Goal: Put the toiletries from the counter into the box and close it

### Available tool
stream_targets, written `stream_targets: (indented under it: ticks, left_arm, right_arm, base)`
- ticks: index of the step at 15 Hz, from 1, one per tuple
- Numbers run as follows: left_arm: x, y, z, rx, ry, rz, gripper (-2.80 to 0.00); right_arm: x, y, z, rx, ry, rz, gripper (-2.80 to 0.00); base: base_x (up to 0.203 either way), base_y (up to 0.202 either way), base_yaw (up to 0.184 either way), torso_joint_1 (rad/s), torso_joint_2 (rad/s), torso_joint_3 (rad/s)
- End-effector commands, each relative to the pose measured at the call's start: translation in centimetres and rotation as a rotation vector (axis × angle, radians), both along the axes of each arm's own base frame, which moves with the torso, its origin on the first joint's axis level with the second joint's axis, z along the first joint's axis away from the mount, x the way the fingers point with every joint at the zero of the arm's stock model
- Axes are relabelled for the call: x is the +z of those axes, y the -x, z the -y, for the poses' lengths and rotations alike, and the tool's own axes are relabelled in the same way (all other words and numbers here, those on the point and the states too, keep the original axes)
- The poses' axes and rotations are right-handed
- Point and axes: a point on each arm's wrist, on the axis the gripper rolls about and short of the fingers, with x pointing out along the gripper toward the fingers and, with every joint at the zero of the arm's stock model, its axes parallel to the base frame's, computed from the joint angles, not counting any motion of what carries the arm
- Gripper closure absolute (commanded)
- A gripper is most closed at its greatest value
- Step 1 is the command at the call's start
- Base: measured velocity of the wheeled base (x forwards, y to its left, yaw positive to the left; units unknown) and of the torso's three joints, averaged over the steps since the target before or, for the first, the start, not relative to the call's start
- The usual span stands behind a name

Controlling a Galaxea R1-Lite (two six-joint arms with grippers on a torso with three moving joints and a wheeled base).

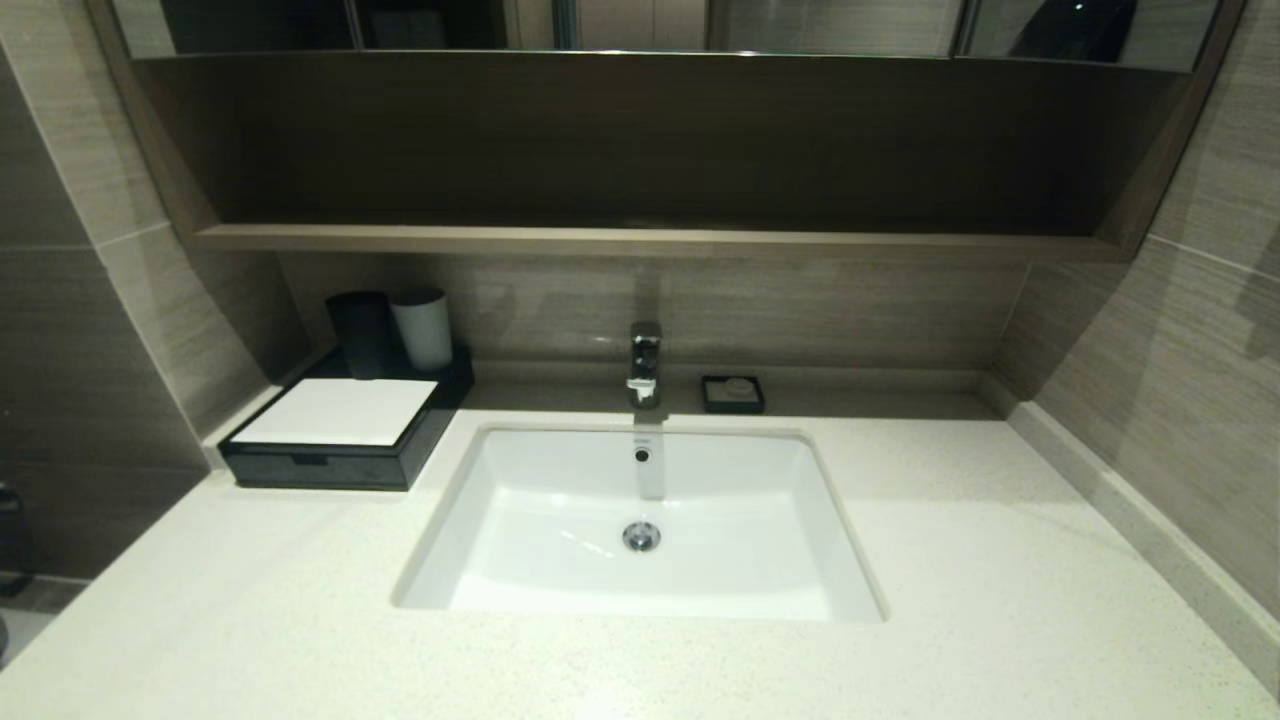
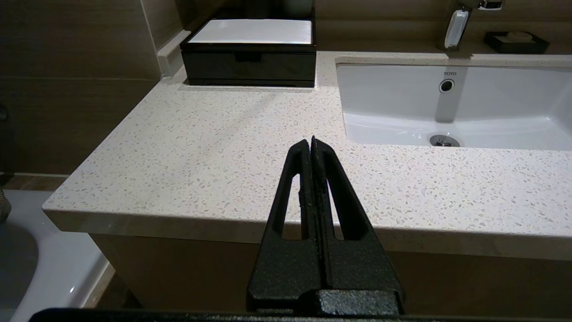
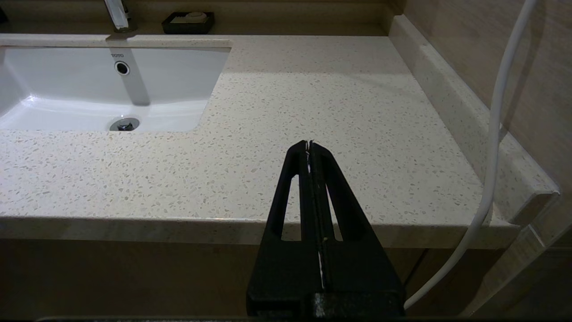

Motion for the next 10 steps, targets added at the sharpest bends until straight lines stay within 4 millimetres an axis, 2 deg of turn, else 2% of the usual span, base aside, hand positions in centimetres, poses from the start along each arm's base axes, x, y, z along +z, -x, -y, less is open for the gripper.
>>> stream_targets:
  ticks: [1,10]
  left_arm:
    - [-0.59,-0.12,0.00,0.001,-0.005,-0.019,0.00]
    - [-0.58,-0.09,0.00,0.001,-0.016,-0.013,0.00]
  right_arm:
    - [-0.04,-0.01,0.00,0.001,0.000,-0.001,0.00]
    - [-0.04,0.00,0.00,0.001,0.000,0.000,0.00]
  base:
    - [0.000,0.000,0.000,0.000,0.00,0.000]
    - [0.000,0.000,0.000,0.000,0.00,0.000]
